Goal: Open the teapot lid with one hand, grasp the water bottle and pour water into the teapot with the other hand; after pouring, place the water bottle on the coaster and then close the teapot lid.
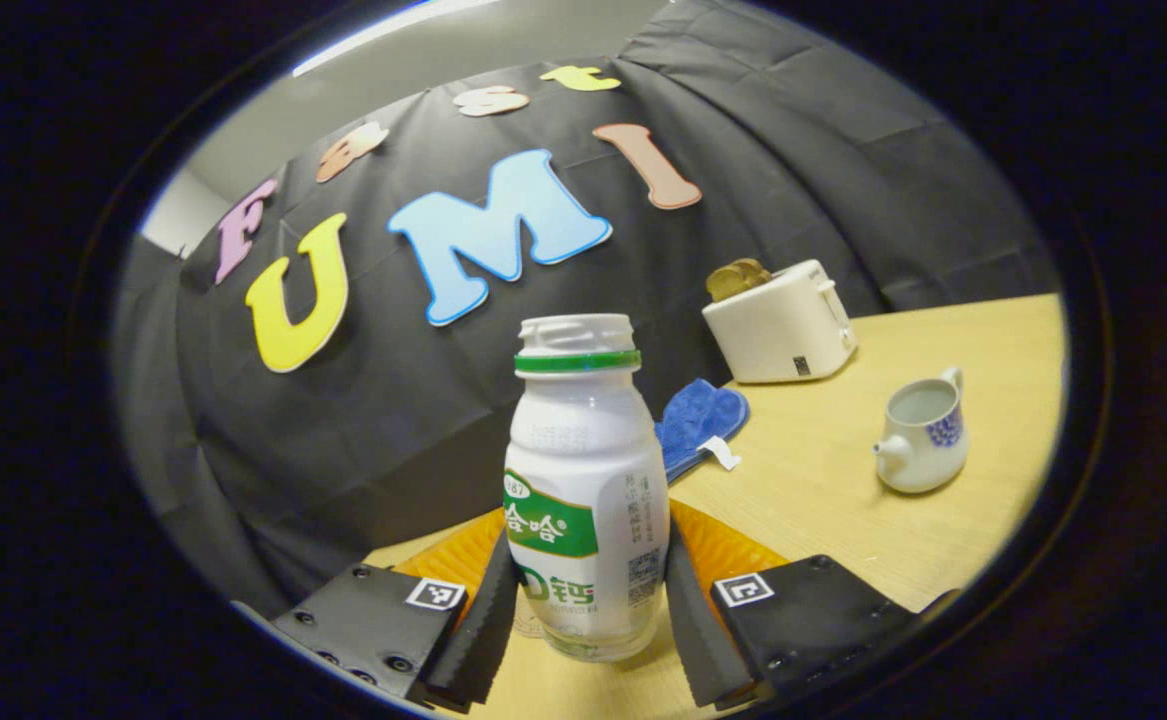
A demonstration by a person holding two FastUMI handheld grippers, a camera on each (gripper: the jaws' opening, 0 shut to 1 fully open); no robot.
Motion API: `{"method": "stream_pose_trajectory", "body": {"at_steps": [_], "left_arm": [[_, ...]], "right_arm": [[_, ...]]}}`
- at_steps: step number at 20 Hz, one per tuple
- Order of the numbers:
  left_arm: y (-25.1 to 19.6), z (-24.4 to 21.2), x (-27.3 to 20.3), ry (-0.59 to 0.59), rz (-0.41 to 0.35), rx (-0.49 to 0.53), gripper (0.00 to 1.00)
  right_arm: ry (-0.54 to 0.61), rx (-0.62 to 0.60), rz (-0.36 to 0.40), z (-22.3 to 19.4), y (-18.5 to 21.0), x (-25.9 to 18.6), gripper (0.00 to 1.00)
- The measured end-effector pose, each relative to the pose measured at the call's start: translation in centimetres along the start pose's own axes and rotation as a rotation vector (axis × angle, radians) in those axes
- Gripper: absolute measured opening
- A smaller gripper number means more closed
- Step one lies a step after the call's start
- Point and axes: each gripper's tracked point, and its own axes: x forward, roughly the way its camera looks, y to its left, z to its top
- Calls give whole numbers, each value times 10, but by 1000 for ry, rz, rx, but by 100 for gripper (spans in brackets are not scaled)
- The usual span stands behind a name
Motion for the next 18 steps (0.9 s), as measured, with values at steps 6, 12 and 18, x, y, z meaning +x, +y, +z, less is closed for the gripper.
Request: {"method": "stream_pose_trajectory", "body": {"at_steps": [6,12,18], "left_arm": [[-30,13,7,-30,-14,203,71],[-64,15,18,-40,-61,466,81],[-85,24,25,-69,-66,622,76]], "right_arm": [[-9,7,-46,-3,-22,-16,2],[-4,24,-98,-11,-49,-30,2],[0,34,-105,-14,-58,-32,2]]}}
